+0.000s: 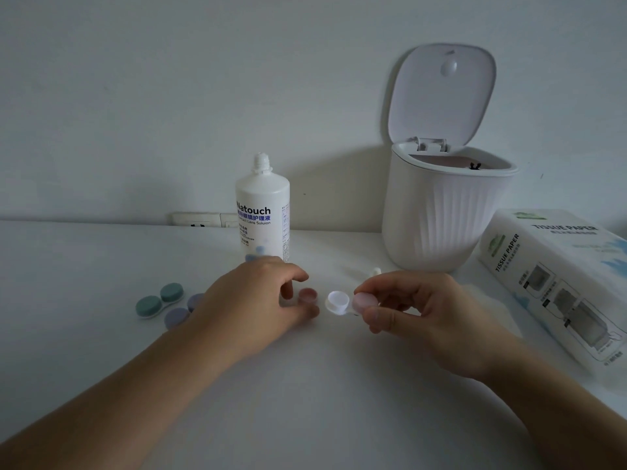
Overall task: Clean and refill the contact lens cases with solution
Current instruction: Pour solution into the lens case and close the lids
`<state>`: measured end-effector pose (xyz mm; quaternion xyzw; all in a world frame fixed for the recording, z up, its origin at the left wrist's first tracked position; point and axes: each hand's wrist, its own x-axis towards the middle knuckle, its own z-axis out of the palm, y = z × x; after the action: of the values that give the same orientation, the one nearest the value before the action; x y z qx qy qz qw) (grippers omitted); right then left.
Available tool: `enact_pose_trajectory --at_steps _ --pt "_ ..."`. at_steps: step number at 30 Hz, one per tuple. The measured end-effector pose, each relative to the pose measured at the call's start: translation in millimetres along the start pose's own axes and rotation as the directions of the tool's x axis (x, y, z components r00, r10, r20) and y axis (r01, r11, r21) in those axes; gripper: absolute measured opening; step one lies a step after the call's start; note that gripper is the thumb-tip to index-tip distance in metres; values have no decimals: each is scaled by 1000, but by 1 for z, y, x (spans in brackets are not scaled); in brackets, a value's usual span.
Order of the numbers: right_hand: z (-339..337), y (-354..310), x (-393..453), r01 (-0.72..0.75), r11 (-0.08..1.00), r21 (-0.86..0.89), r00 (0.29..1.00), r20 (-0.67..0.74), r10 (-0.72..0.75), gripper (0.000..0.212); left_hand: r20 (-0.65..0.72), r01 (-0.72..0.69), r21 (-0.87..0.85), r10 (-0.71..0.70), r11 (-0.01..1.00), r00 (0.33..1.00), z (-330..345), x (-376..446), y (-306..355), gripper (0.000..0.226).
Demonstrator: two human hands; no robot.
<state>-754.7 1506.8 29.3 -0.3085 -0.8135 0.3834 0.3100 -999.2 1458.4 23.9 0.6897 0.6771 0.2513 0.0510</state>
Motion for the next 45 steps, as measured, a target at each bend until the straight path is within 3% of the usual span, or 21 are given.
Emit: enact_pose_trajectory --at_steps 5,15,21,24,30,33,45 --pt "1 1 0 -6 1000 18 1000 5 6 21 8 14 57 -15 998 1000 7 5 1 45" --pt "3 -2 -1 -14 1000 16 1000 2 14 28 24 -48 28 47 998 999 6 7 3 18" --pt "1 -2 -1 -9 1000 16 1000 2 8 22 -224 -122 -347 44 930 974 -1 2 5 8" --pt "1 -3 -1 -10 1000 3 1000 3 10 18 -229 -160 -516 44 842 972 -4 0 8 15" --pt "1 -4 -2 3 1000 3 1000 4 -3 21 -178 -194 -672 98 714 979 -5 -5 17 10" --pt "1 -3 -1 7 1000 8 1000 -1 -7 27 -148 -204 -658 141 725 979 -6 -7 17 17" --pt "-1 -2 -2 23 998 -50 1000 -2 -23 12 -101 -241 -549 223 800 970 -5 -9 17 25"
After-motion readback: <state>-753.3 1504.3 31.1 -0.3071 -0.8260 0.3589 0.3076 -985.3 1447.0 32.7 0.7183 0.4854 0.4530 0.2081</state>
